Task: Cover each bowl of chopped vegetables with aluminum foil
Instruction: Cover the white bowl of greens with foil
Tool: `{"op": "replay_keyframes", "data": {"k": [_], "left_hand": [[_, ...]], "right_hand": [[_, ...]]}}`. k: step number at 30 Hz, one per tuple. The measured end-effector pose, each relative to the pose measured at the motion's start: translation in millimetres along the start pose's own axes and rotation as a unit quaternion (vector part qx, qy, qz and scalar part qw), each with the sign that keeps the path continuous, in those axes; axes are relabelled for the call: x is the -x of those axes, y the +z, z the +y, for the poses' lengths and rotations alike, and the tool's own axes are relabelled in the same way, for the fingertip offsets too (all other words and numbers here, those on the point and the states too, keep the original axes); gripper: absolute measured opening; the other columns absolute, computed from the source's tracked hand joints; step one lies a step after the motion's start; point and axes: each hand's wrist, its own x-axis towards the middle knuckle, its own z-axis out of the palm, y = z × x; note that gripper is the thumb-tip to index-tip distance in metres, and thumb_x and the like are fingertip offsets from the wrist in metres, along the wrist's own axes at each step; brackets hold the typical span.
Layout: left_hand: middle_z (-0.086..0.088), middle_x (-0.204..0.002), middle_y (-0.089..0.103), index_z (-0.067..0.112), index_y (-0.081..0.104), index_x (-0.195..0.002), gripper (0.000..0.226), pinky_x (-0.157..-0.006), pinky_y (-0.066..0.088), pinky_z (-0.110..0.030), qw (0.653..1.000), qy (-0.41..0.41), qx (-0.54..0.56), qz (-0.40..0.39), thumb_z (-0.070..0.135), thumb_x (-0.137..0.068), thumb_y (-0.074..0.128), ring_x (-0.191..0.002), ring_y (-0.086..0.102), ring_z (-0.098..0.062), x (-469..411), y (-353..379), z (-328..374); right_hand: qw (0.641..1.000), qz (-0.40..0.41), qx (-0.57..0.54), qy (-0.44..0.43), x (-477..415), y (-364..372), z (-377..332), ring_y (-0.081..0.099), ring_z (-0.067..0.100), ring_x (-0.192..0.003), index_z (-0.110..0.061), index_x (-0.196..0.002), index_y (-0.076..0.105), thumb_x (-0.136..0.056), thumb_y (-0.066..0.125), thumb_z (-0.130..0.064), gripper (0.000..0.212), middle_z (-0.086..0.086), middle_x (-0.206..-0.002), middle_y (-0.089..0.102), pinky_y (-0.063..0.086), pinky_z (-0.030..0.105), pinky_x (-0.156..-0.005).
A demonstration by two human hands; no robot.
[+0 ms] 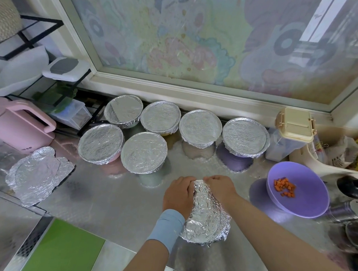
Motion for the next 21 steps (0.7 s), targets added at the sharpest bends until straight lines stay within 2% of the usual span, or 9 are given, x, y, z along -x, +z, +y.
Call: {"op": "replay_keyframes", "data": {"k": [4, 6, 8, 10, 11, 13, 17, 21], "left_hand": [[0.008, -0.110, 0.062, 0.027, 0.061, -0.113, 0.031, -0.088, 0.044, -0.031, 0.999, -0.001, -0.032, -0.005, 0.031, -0.104, 0.032, -0.103, 0.053, -0.017, -5, -1, 7], [0.009, -0.107, 0.062, 0.028, 0.060, -0.108, 0.031, -0.087, 0.043, -0.032, 0.998, -0.011, -0.055, -0.010, 0.033, -0.104, 0.030, -0.100, 0.053, -0.018, -4, -1, 10], [0.011, -0.107, 0.062, 0.029, 0.059, -0.106, 0.031, -0.087, 0.042, -0.032, 0.997, -0.019, -0.073, -0.012, 0.034, -0.103, 0.028, -0.100, 0.053, -0.017, -1, 0, 11], [0.011, -0.109, 0.062, 0.030, 0.059, -0.108, 0.032, -0.087, 0.041, -0.032, 0.996, -0.024, -0.084, -0.012, 0.035, -0.104, 0.027, -0.099, 0.053, -0.017, 2, 1, 10], [0.011, -0.110, 0.063, 0.030, 0.059, -0.108, 0.033, -0.087, 0.041, -0.032, 0.996, -0.027, -0.086, -0.011, 0.035, -0.104, 0.027, -0.099, 0.054, -0.017, 2, 0, 10], [0.011, -0.109, 0.063, 0.030, 0.059, -0.107, 0.033, -0.086, 0.042, -0.032, 0.995, -0.029, -0.091, -0.013, 0.035, -0.103, 0.027, -0.098, 0.055, -0.018, 2, 1, 9], [0.011, -0.103, 0.063, 0.030, 0.058, -0.101, 0.033, -0.084, 0.040, -0.032, 0.994, -0.025, -0.104, -0.020, 0.036, -0.103, 0.026, -0.096, 0.054, -0.017, 5, 3, 15], [0.008, -0.098, 0.061, 0.027, 0.056, -0.097, 0.032, -0.085, 0.043, -0.032, 0.996, -0.047, -0.074, -0.033, 0.035, -0.103, 0.026, -0.095, 0.052, -0.017, 6, -1, 16]], "right_hand": [[0.998, 0.018, 0.052, -0.036, -2, 1, 7, 0.051, 0.018, -0.061, -0.015, -0.064, 0.062, -0.088, 0.064, -0.028, 0.027, -0.001, -0.060, 0.057, 0.040, 0.027, -0.059], [0.986, 0.046, 0.107, -0.118, -1, 1, 15, 0.056, 0.014, -0.070, -0.022, -0.070, 0.064, -0.089, 0.062, -0.028, 0.020, -0.009, -0.071, 0.060, 0.042, 0.027, -0.067], [0.948, 0.081, 0.164, -0.260, 2, 0, 23, 0.056, 0.011, -0.084, -0.027, -0.087, 0.070, -0.090, 0.062, -0.027, 0.009, -0.011, -0.089, 0.058, 0.044, 0.028, -0.077], [0.888, 0.090, 0.251, -0.375, 4, -1, 34, 0.056, 0.013, -0.085, -0.027, -0.094, 0.072, -0.093, 0.055, -0.032, 0.018, -0.011, -0.094, 0.061, 0.043, 0.031, -0.077], [0.866, 0.093, 0.287, -0.399, 7, -1, 38, 0.057, 0.013, -0.085, -0.029, -0.096, 0.072, -0.095, 0.049, -0.037, 0.025, -0.013, -0.096, 0.064, 0.043, 0.032, -0.078], [0.862, 0.093, 0.317, -0.385, 15, -1, 44, 0.061, 0.010, -0.088, -0.031, -0.104, 0.071, -0.098, 0.041, -0.041, 0.032, -0.016, -0.099, 0.069, 0.044, 0.032, -0.081], [0.885, 0.082, 0.290, -0.356, 19, -3, 48, 0.066, 0.007, -0.080, -0.031, -0.102, 0.069, -0.101, 0.045, -0.036, 0.025, -0.017, -0.090, 0.072, 0.049, 0.034, -0.083], [0.903, 0.060, 0.283, -0.318, 22, -4, 43, 0.066, 0.014, -0.081, -0.029, -0.104, 0.069, -0.103, 0.044, -0.033, 0.026, -0.009, -0.089, 0.073, 0.049, 0.032, -0.079]]}}
